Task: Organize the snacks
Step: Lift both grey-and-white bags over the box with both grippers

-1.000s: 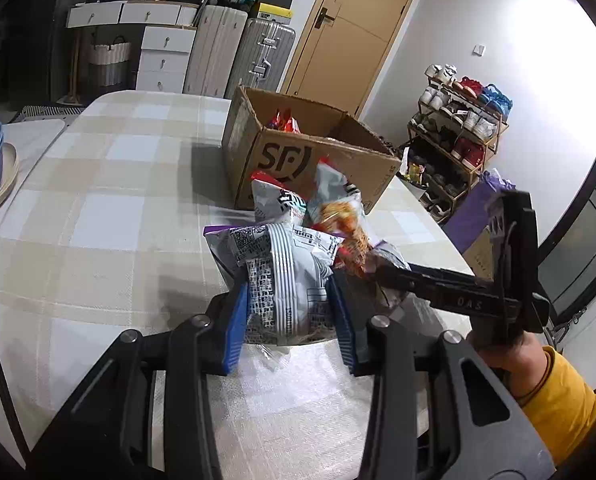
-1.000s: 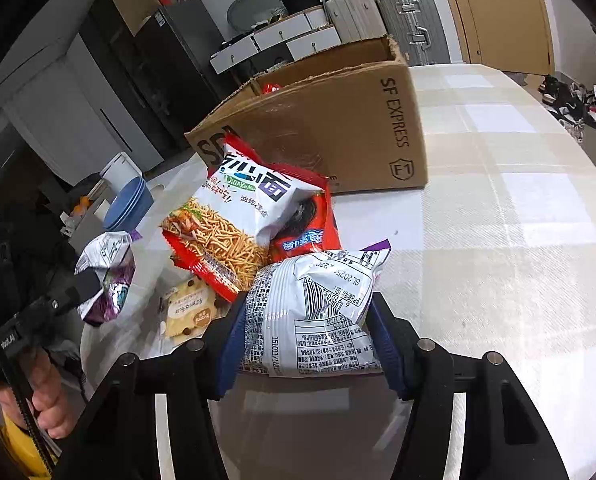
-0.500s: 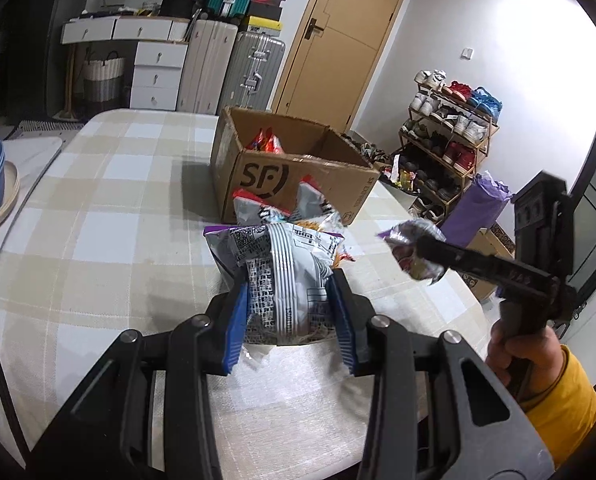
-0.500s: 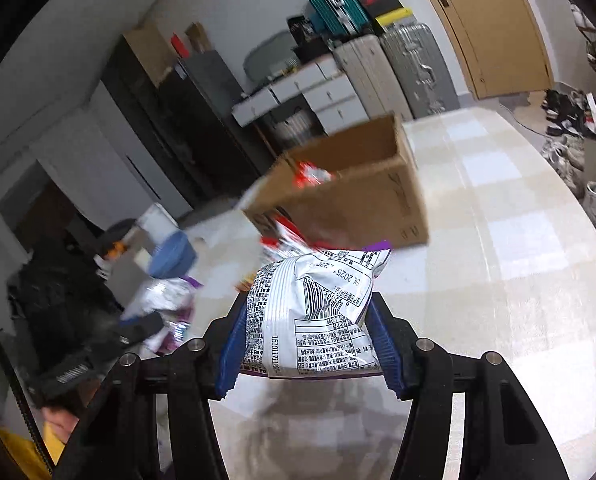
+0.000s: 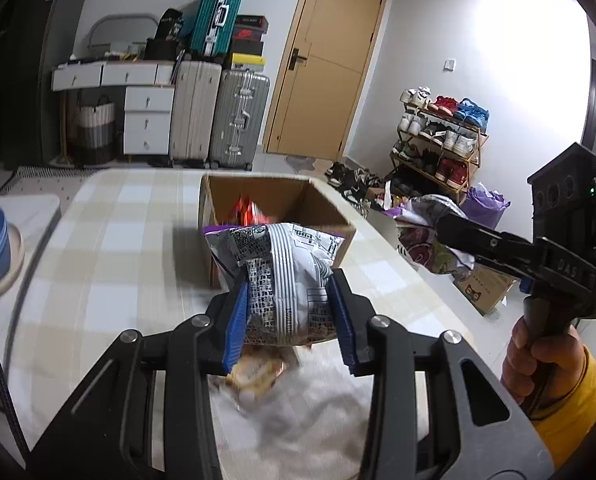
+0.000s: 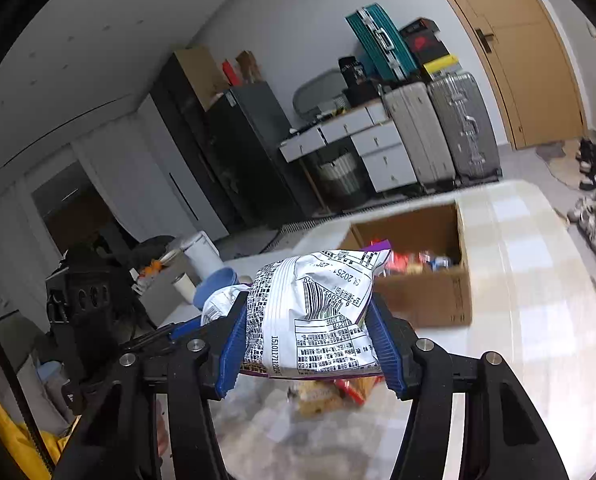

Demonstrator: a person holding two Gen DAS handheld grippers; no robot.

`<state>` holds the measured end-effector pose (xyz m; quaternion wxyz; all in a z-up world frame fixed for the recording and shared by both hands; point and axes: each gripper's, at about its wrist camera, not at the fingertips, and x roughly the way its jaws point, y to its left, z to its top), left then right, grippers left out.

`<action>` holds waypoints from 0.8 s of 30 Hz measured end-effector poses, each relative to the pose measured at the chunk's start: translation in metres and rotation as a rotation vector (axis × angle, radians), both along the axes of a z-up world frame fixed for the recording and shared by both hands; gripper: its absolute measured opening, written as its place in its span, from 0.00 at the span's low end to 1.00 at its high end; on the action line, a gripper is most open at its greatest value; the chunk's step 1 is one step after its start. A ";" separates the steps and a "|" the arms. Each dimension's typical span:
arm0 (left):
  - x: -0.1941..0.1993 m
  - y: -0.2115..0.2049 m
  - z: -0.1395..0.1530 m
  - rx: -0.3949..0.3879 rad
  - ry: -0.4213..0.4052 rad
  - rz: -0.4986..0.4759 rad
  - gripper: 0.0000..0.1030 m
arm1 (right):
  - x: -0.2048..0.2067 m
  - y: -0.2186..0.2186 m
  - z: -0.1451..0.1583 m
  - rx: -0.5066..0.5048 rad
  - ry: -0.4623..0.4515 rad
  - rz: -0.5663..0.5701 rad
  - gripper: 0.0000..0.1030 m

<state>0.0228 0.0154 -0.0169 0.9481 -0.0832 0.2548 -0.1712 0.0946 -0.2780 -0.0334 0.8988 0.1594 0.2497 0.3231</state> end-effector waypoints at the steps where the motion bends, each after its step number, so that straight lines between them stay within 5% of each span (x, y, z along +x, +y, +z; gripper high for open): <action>1: 0.003 -0.001 0.006 -0.001 -0.008 0.004 0.34 | 0.003 0.000 0.007 -0.004 -0.013 -0.002 0.56; 24: 0.127 -0.003 0.100 0.033 -0.079 0.019 0.34 | 0.112 0.015 0.074 -0.045 -0.121 0.007 0.56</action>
